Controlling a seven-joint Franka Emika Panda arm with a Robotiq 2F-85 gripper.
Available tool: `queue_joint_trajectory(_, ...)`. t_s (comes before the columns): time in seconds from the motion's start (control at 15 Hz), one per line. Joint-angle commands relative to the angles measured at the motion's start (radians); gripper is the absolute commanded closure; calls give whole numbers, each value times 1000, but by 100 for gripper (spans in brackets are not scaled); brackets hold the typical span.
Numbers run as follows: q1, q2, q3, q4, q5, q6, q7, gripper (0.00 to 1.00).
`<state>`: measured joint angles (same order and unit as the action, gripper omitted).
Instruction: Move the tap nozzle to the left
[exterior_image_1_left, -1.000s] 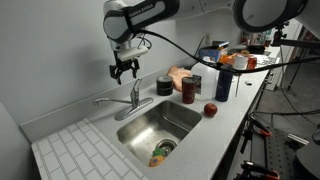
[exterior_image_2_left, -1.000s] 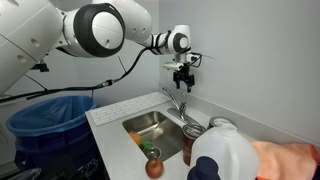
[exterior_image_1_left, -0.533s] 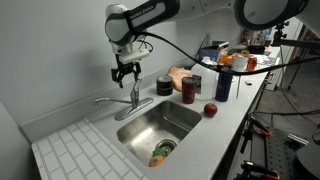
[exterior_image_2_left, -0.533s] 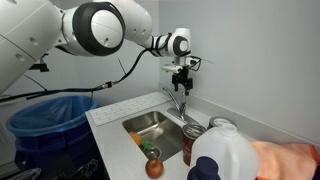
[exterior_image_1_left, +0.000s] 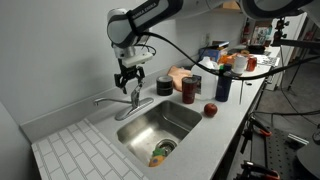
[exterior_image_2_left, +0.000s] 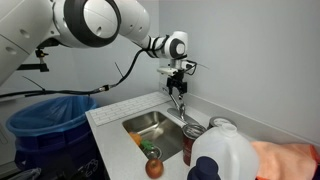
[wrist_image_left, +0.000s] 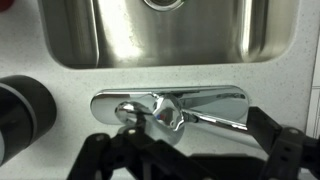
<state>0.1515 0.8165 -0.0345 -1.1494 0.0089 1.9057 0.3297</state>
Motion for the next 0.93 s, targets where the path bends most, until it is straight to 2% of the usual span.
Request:
queue_joint_trajectory(0.0, -23, -89, 25, -162, 36, 24, -10, 0)
queue_joint_trajectory(0.47, -39, -126, 53, -286, 99, 110, -43, 0)
queue_joint_trajectory(0.87, -29, -154, 68, -327, 95, 153, -64, 0)
